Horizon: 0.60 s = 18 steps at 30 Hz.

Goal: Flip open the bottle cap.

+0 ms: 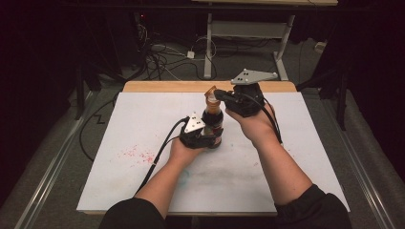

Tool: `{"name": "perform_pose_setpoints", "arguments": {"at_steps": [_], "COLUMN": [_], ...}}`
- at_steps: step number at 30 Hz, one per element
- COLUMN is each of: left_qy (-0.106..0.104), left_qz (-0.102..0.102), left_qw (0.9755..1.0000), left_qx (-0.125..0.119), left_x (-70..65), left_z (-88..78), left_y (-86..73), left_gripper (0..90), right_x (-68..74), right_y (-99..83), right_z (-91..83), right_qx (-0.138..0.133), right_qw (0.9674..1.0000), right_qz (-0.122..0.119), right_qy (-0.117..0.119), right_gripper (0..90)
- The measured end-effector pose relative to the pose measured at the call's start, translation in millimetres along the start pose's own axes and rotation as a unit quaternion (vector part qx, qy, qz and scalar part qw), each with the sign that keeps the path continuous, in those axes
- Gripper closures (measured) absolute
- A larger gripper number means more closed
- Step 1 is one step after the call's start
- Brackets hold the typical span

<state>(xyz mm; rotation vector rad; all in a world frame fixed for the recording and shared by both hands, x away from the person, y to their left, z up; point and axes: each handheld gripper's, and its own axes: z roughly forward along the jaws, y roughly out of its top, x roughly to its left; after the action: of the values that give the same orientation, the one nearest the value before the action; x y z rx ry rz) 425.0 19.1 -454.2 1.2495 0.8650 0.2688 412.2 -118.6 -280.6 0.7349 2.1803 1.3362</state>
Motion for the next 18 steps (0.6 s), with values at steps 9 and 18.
{"name": "perform_pose_setpoints", "arguments": {"at_steps": [9,18], "left_qy": [-0.001,-0.002], "left_qz": [0.001,-0.002], "left_qw": [1.0,1.0], "left_qx": [-0.001,-0.002], "left_x": [-0.4,0.1], "left_z": [0.1,0.0], "left_y": [-0.7,-0.4], "left_gripper": [28.9,28.9], "right_x": [3.9,3.2], "right_y": [8.1,10.5], "right_z": [15.5,16.6], "right_qx": [-0.007,-0.01], "right_qw": [0.9999,0.9999], "right_qz": [0.001,0.0], "right_qy": [0.008,0.009], "right_gripper": [90.0,90.0]}}
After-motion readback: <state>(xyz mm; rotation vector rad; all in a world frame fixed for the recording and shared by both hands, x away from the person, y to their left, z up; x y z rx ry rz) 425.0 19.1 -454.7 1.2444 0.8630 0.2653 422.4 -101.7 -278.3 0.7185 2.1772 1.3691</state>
